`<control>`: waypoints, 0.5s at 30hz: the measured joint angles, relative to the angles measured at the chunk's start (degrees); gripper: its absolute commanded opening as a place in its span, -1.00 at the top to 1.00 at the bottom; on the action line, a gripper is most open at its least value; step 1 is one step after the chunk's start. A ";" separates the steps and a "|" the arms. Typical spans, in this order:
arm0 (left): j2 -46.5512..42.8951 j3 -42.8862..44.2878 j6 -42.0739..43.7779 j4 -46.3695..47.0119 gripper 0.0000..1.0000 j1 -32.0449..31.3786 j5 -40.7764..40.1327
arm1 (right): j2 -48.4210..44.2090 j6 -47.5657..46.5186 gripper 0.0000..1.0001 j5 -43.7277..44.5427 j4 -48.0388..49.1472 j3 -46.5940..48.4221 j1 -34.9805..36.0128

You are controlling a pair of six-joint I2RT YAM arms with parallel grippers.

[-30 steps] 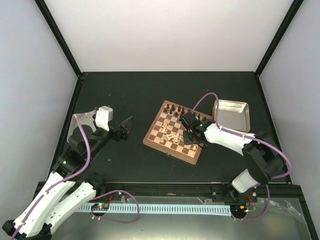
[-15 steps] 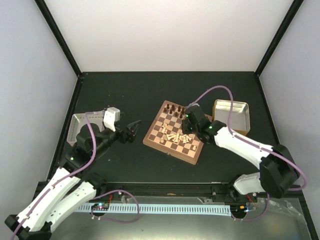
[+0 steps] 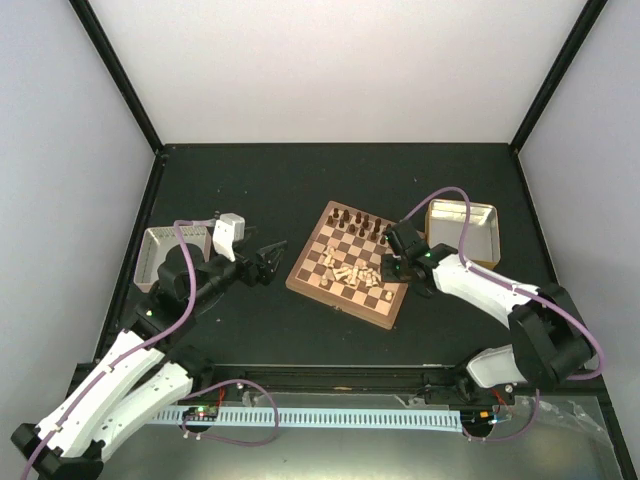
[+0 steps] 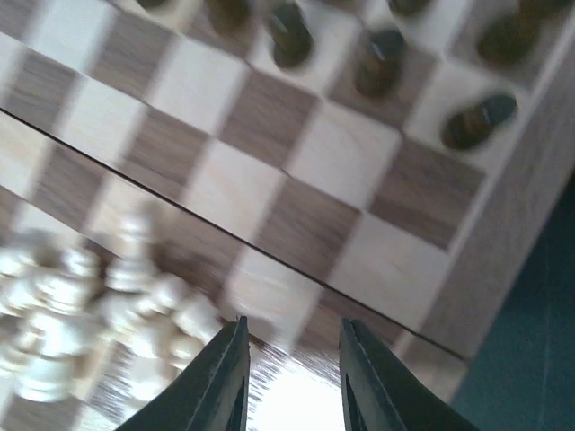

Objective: Set up the chess pieces on the board
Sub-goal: Pick up the chess piece from the chessboard.

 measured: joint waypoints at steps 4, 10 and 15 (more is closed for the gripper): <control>0.24 -0.04 0.00 0.11 -0.98 0.00 0.02 | 0.72 -1.44 0.38 -5.11 -2.36 -2.58 -2.93; 0.50 -0.04 0.00 0.00 -0.98 0.00 0.04 | 2.38 -3.50 0.37 -9.20 -2.23 -2.51 -2.97; 0.48 -0.04 0.00 -0.15 -0.98 0.00 0.00 | 4.15 -4.79 0.51 -10.73 -2.14 -1.42 -2.95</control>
